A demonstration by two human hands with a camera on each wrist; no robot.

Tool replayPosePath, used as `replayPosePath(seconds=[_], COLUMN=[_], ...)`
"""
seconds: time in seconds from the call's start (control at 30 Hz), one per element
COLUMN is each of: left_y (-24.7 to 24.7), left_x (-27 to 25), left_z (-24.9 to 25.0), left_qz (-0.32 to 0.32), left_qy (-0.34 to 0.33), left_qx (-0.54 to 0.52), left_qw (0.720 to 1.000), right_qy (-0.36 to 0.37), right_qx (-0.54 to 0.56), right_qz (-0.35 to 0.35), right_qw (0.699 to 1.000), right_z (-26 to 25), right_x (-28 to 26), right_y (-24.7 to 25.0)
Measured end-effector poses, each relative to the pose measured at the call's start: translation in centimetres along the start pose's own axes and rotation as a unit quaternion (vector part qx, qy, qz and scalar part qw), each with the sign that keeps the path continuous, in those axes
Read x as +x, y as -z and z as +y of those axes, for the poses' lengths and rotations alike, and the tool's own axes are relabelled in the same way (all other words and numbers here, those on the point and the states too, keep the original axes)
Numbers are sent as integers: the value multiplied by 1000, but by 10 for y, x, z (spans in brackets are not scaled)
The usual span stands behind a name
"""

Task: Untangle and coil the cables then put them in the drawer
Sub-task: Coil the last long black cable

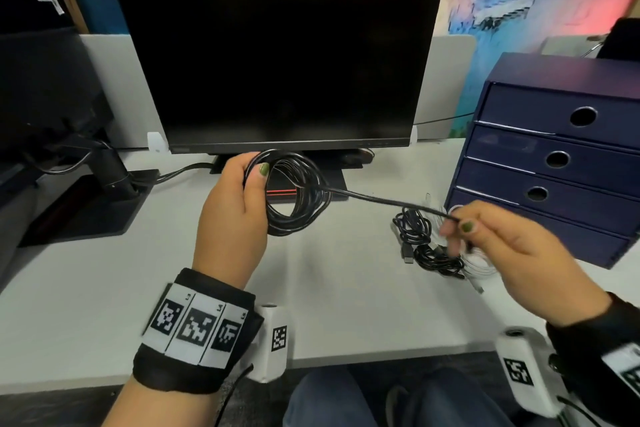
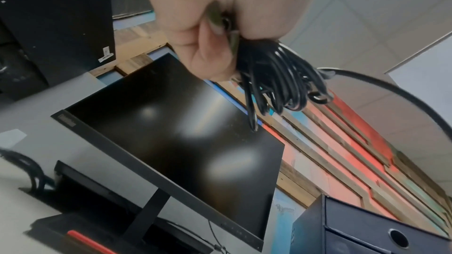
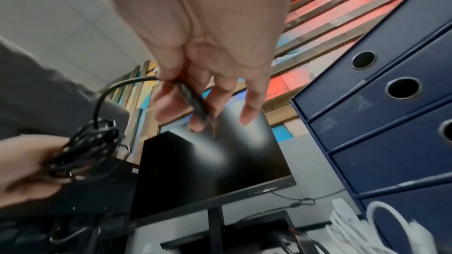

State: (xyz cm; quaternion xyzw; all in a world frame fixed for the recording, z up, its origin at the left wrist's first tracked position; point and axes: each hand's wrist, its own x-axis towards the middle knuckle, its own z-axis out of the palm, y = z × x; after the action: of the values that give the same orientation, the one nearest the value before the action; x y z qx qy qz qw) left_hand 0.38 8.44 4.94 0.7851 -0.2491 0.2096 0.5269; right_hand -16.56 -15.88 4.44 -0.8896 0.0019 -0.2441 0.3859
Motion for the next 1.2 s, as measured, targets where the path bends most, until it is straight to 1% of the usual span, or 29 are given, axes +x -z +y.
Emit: replayPosePath(seconds=[0.07,0.1,0.13,0.2,0.27,0.3,0.37,0.4,0.47,0.53,0.63,0.7,0.8,0.9,0.93,1.0,1.07,1.1,1.13,1.17,1.2], left_y=[-1,-3,-5,-9,-14,-15,-18,-18,-19,-20,-22,-23,-25,-28,-28,-27,-26,-26,-26,-26,-26], left_x=[-1,-2,-3,-6,-10,-12,-14,-15,-16,-16,-16,-18,-21,-24,-24,-24,-24,-24,-24,-24,-24], left_z=[6,9,12,19,23,24,24,24,21,20,20,21,24,26,26,26,27,28,28,29,30], left_qz=[7,10,14,22,22,22,22,20,16,15,23,26,21,12,7,1,-7,-14,-23,-32,-40], left_qy=[-10,-11,-12,-19,-29,-31,-30,-27,-22,-18,-22,-25,-38,-53,-58,-69,-75,-78,-80,-82,-84], left_qx=[-5,-11,-18,-25,-18,-11,9,19,28,27,18,12,2,-10,-14,-25,-34,-36,-41,-45,-50], left_qw=[1000,1000,1000,999,999,999,999,999,999,999,999,999,999,999,998,997,997,996,996,995,994], right_qy=[-6,6,17,-2,-35,-42,-44,-40,-21,5,-29,-31,-44,-83,-99,-136,-160,-186,-215,-236,-251], right_qx=[-126,-174,-200,-180,-121,-86,-31,-28,-78,-147,-227,-276,-312,-322,-312,-251,-153,-67,52,188,302], right_qz=[-19,-14,-9,-28,-54,-53,-18,1,25,1,-79,-114,-119,-120,-119,-103,-91,-89,-80,-58,-25], right_qw=[992,985,980,983,991,994,998,999,996,989,970,954,941,935,937,953,971,976,972,952,919], right_z=[10,13,13,3,-12,-20,-35,-44,-56,-66,-74,-74,-75,-72,-68,-58,-50,-48,-47,-46,-44], right_x=[2,4,5,6,3,1,-2,-3,-5,-5,-3,-5,-8,-4,-2,1,4,7,11,13,17], right_y=[-7,-12,-17,-27,-40,-46,-58,-61,-61,-58,-60,-62,-64,-65,-65,-61,-52,-47,-41,-36,-32])
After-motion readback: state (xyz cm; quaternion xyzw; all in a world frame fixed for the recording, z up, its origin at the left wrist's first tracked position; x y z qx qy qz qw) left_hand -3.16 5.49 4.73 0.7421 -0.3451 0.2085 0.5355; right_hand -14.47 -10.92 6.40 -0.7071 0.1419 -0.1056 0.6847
